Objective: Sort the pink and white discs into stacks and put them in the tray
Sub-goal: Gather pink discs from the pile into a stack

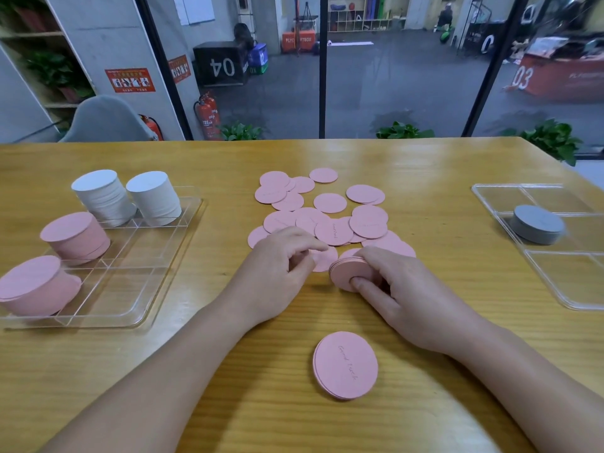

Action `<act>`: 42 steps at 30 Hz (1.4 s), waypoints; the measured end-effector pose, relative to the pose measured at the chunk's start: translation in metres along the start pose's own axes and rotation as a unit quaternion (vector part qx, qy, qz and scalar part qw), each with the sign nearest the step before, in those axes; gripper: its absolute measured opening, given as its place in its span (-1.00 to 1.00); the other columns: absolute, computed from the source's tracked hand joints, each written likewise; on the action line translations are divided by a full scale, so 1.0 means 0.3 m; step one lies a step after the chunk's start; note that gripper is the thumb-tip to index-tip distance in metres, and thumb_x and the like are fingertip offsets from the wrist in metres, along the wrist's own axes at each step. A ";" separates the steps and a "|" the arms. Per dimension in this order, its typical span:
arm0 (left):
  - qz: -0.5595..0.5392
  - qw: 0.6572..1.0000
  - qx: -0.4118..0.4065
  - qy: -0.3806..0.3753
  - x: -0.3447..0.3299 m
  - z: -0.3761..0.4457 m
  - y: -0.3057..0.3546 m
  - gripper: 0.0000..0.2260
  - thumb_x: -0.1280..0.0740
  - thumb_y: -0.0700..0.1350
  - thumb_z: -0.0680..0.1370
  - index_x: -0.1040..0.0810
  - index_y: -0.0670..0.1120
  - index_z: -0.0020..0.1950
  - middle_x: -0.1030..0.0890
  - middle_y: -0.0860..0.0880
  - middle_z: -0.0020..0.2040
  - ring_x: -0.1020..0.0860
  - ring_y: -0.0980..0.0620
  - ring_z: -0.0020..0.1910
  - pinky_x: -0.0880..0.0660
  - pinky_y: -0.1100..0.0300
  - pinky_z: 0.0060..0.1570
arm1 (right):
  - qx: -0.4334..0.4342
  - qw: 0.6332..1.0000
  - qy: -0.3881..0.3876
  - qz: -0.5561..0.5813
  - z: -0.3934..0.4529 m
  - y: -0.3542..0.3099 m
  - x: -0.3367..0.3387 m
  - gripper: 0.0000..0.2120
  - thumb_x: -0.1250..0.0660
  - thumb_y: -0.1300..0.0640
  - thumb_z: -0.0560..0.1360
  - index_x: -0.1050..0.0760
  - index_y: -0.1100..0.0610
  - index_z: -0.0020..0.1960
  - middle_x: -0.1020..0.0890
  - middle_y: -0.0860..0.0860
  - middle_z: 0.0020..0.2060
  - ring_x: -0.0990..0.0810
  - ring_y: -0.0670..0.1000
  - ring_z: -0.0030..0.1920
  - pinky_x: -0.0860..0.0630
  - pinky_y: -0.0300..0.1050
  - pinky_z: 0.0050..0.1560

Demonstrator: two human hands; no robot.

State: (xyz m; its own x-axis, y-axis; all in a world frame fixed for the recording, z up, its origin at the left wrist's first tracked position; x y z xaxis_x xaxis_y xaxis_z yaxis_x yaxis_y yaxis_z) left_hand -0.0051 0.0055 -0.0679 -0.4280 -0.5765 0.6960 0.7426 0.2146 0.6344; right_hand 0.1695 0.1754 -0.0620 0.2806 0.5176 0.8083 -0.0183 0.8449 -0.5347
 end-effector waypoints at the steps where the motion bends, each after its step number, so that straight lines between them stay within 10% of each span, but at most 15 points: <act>1: 0.036 0.999 -0.004 -0.008 0.001 0.001 -0.003 -0.81 -0.38 -0.08 0.73 -0.74 0.10 0.28 -0.67 0.23 0.21 -0.54 0.13 0.28 -0.37 0.38 0.30 | 0.001 1.000 0.000 0.002 -0.001 -0.002 0.000 -0.90 -0.32 0.01 0.70 -0.44 -0.09 0.02 -0.55 -0.20 -0.14 -0.54 -0.08 -0.10 -0.52 0.06 -0.11; 5: 0.084 0.996 -0.002 -0.019 0.015 -0.001 -0.004 -0.86 -0.39 0.03 0.72 -0.75 0.07 0.17 -0.70 0.16 0.16 -0.46 0.09 0.31 -0.17 0.54 0.29 | 0.002 1.000 0.000 0.007 -0.002 -0.006 0.004 -0.88 -0.33 0.01 0.70 -0.43 -0.11 0.01 -0.55 -0.21 -0.14 -0.54 -0.08 -0.10 -0.52 0.03 -0.11; 10: 0.122 0.991 0.044 -0.015 0.032 -0.002 -0.013 -0.86 -0.46 0.08 0.65 -0.65 0.10 -0.07 -0.68 0.18 -0.05 -0.50 0.12 0.20 -0.52 0.04 0.16 | -0.004 1.000 0.002 0.010 -0.003 -0.001 0.002 -0.89 -0.34 0.02 0.70 -0.44 -0.09 0.01 -0.56 -0.20 -0.14 -0.55 -0.07 -0.11 -0.53 0.04 -0.12; 15: 0.138 0.986 0.080 -0.046 0.043 -0.008 -0.009 -0.54 -0.49 0.21 0.62 -0.60 0.10 0.48 -0.55 0.20 0.30 -0.43 0.13 0.33 -0.45 0.10 0.37 | -0.002 1.000 0.000 0.014 -0.001 -0.002 0.002 -0.93 -0.33 0.01 0.70 -0.46 -0.10 0.05 -0.57 -0.21 -0.12 -0.56 -0.08 -0.09 -0.54 0.05 -0.10; 20: 0.159 0.980 0.101 -0.058 0.033 -0.014 0.008 -0.62 -0.44 0.28 0.63 -0.63 0.09 0.33 -0.47 0.19 0.22 -0.39 0.13 0.30 -0.44 0.15 0.24 | 0.000 1.000 0.003 0.017 -0.002 -0.005 0.004 -0.94 -0.32 0.01 0.70 -0.47 -0.09 0.05 -0.57 -0.20 -0.13 -0.55 -0.06 -0.10 -0.53 0.04 -0.10; 29: -0.037 0.986 0.159 0.025 0.059 -0.003 0.011 -0.83 -0.51 -0.05 0.63 -0.62 0.18 0.14 -0.69 0.13 -0.04 -0.57 0.15 -0.35 -0.49 0.14 -0.19 | -0.003 1.000 0.008 0.019 -0.007 -0.008 0.009 -0.87 -0.34 0.04 0.70 -0.43 -0.14 0.01 -0.55 -0.23 -0.14 -0.53 -0.09 -0.11 -0.46 -0.13 -0.14; 35: -0.209 0.959 0.147 0.123 0.102 0.006 0.023 -0.78 -0.41 -0.09 0.73 -0.73 -0.13 -0.06 -0.76 -0.10 -0.15 -0.75 0.01 -0.16 -0.70 0.11 -0.06 | -0.003 1.000 0.007 0.020 -0.004 0.001 0.007 -0.89 -0.33 0.02 0.70 -0.45 -0.06 0.01 -0.56 -0.18 -0.15 -0.54 -0.05 -0.12 -0.52 0.03 -0.12; 38: -0.181 0.968 0.144 0.097 0.098 0.001 0.019 -0.96 -0.54 -0.14 0.63 -0.74 -0.05 -0.01 -0.76 0.00 -0.09 -0.70 0.07 -0.18 -0.59 0.15 -0.10 | -0.005 1.000 0.006 0.023 -0.006 0.002 0.007 -0.89 -0.34 0.02 0.70 -0.45 -0.08 0.01 -0.56 -0.18 -0.14 -0.54 -0.05 -0.12 -0.53 0.05 -0.12; 42: -0.184 0.971 0.138 0.066 0.078 -0.002 0.023 -0.73 -0.57 -0.23 0.58 -0.72 0.09 0.18 -0.73 0.12 0.13 -0.73 0.07 -0.06 -0.67 0.03 0.11 | -0.007 1.000 0.007 0.023 -0.008 0.002 0.007 -0.86 -0.34 0.02 0.70 -0.43 -0.11 -0.01 -0.56 -0.19 -0.15 -0.54 -0.05 -0.13 -0.52 0.01 -0.14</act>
State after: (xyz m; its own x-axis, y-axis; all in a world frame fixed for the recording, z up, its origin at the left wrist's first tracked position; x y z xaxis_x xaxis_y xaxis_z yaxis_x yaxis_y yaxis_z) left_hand -0.0098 -0.0070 -0.0475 -0.5547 -0.7462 0.3679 0.3785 0.1675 0.9103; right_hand 0.1725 0.1766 -0.0612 0.2937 0.5533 0.7795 -0.0173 0.8184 -0.5744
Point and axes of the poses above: each hand's wrist, its own z-axis towards the middle knuckle, its own x-axis out of the back of the hand, y = z × x, the point moved 3 cm from there along z, towards the middle knuckle
